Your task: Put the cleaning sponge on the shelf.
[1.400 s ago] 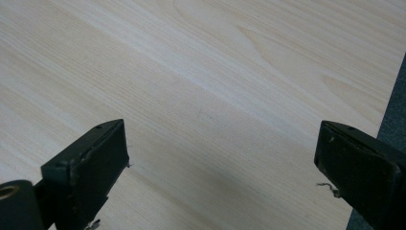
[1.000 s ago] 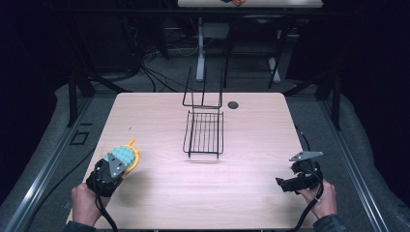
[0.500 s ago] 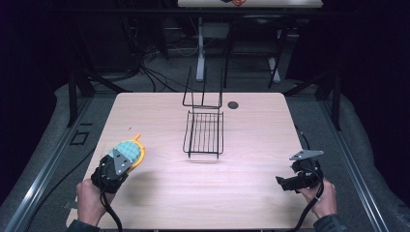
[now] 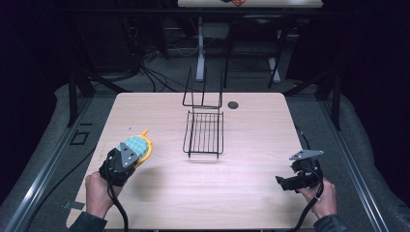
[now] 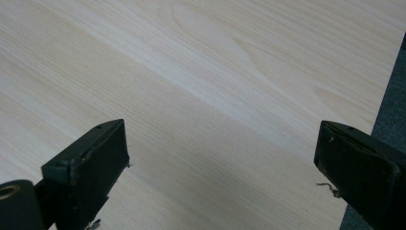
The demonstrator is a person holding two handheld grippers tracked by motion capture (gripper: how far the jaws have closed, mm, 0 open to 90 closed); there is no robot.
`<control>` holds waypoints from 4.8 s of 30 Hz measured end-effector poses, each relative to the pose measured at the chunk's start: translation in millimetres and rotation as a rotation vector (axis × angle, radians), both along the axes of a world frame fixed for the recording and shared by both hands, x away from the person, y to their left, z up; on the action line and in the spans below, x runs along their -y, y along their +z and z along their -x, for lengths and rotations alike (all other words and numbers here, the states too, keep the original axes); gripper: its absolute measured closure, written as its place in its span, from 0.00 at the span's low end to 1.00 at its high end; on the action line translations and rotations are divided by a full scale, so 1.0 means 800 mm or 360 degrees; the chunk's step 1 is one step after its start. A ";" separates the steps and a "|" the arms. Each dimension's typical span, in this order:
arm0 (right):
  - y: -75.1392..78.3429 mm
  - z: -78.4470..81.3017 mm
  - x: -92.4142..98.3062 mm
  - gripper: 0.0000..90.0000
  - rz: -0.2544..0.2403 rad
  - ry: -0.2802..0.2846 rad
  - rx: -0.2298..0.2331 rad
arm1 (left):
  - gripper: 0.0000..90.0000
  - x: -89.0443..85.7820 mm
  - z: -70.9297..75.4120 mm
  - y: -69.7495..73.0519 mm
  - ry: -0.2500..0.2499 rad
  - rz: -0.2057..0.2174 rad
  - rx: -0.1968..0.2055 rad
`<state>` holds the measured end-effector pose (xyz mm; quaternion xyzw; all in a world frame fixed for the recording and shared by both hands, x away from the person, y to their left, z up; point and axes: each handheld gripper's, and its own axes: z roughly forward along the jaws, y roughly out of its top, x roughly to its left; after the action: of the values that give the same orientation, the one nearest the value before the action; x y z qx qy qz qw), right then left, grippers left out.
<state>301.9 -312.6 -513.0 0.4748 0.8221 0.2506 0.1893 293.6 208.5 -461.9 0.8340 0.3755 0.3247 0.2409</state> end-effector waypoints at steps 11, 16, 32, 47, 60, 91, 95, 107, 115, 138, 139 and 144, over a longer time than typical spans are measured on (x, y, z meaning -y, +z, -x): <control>0.000 0.000 0.001 0.04 -0.0009 -0.0001 -0.0003 | 0.98 0.022 -0.015 0.008 -0.0054 0.0002 0.0039; 0.001 0.000 0.002 0.04 -0.0008 -0.0006 0.0002 | 0.98 0.031 -0.023 0.009 -0.0073 0.0009 0.0043; 0.002 0.000 0.003 0.04 -0.0005 -0.0007 0.0005 | 0.97 0.058 -0.041 0.015 -0.0147 0.0015 0.0061; 0.001 -0.001 0.003 0.05 -0.0004 -0.0008 0.0008 | 0.97 0.083 -0.056 0.018 -0.0219 0.0023 0.0076; 0.002 0.000 0.003 0.05 -0.0003 -0.0005 0.0012 | 0.97 0.104 -0.063 0.015 -0.0281 0.0003 0.0091; 0.001 0.000 0.003 0.05 -0.0007 -0.0011 0.0014 | 0.97 0.162 -0.092 -0.001 -0.0417 -0.0004 0.0089; 0.001 0.000 0.004 0.05 -0.0007 -0.0009 0.0017 | 0.97 0.172 -0.098 -0.006 -0.0444 -0.0012 0.0062; -0.001 0.000 0.002 0.05 0.0003 0.0005 -0.0007 | 0.97 0.207 -0.124 -0.029 -0.0452 0.0017 -0.0032; -0.003 -0.001 0.000 0.06 0.0007 0.0023 -0.0024 | 0.97 0.228 -0.141 -0.051 -0.0419 0.0044 -0.0094; -0.002 0.001 -0.002 0.07 0.0001 0.0037 -0.0030 | 0.37 0.203 -0.153 -0.052 -0.0274 0.0265 -0.0261; -0.002 0.001 -0.002 0.07 0.0002 0.0038 -0.0033 | 0.34 0.199 -0.152 -0.050 -0.0272 0.0266 -0.0260; -0.001 0.001 -0.003 0.07 0.0003 0.0034 -0.0035 | 0.22 0.176 -0.141 -0.039 -0.0258 0.0281 -0.0254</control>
<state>301.1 -310.5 -513.8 0.4687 0.8294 0.2466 0.1779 406.7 68.1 -492.8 0.8604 0.3519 0.2025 0.3081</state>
